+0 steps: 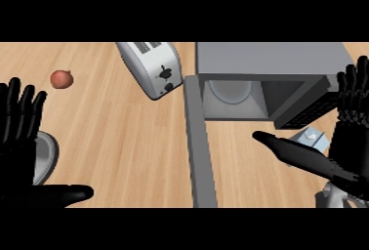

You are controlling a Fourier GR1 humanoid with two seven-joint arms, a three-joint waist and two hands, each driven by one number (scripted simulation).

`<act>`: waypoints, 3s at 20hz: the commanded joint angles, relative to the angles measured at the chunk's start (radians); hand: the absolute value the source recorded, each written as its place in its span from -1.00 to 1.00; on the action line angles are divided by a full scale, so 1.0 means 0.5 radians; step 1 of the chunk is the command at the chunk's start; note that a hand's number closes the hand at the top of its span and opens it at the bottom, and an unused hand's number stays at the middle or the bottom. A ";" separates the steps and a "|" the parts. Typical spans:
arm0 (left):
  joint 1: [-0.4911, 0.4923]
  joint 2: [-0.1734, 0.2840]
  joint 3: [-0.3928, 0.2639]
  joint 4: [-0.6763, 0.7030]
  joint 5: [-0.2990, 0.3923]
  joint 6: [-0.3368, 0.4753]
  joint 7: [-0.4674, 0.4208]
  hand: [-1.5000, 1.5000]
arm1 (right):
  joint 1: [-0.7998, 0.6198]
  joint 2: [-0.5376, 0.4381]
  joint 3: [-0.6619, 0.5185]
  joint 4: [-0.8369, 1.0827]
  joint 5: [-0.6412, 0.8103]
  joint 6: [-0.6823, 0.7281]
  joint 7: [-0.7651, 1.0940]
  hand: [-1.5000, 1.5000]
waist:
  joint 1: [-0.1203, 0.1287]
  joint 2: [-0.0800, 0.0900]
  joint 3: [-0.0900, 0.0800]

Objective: Pick up the milk, place it into the microwave and close the microwave

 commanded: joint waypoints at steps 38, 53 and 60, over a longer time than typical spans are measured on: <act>0.822 -0.072 0.722 -0.623 0.758 -0.648 0.147 -1.00 | 0.571 -0.030 -0.157 0.607 -0.327 -0.607 -0.541 -1.00 | -0.017 -0.006 0.005; 0.925 -0.181 0.895 -0.640 0.877 -0.864 0.093 -1.00 | 0.454 -0.001 -0.418 1.487 -0.786 -0.361 -1.379 -1.00 | 0.001 -0.006 0.005; 0.830 -0.054 1.019 -0.731 1.075 -0.752 0.353 -1.00 | 0.315 -0.118 -0.547 1.692 -0.851 -0.292 -1.445 -1.00 | -0.007 -0.005 0.005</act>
